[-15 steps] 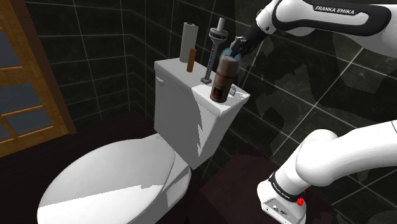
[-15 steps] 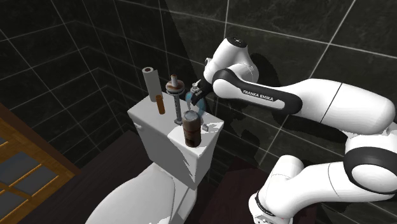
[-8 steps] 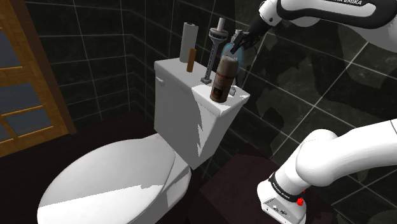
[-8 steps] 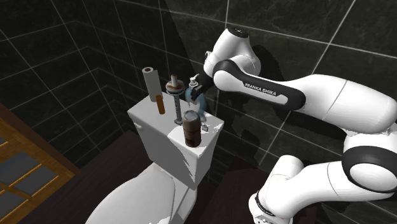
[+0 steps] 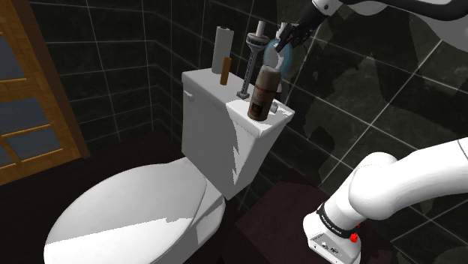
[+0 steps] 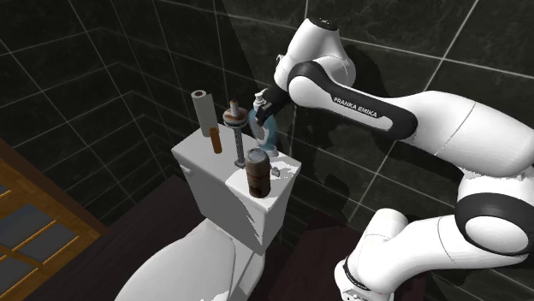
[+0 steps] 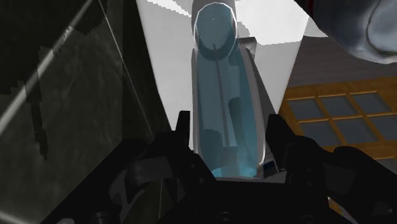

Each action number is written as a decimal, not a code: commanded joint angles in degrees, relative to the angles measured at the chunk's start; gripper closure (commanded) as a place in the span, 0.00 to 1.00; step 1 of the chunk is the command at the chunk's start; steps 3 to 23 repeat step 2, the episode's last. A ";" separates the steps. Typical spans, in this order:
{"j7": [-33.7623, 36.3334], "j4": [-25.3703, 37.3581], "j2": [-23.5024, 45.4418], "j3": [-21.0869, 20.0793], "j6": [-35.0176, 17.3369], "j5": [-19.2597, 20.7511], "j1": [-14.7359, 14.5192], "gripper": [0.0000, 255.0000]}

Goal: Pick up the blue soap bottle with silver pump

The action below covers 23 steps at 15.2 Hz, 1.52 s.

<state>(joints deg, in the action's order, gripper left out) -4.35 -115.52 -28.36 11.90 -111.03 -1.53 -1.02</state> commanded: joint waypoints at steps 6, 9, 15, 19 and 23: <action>0.08 1.40 0.22 -0.03 1.16 -0.03 -0.04 1.00; 0.08 1.40 0.22 -0.03 1.16 -0.03 -0.04 1.00; 0.08 1.40 0.22 -0.03 1.16 -0.03 -0.04 1.00; 0.08 1.40 0.22 -0.03 1.16 -0.03 -0.04 1.00; 0.08 1.40 0.22 -0.03 1.16 -0.03 -0.04 1.00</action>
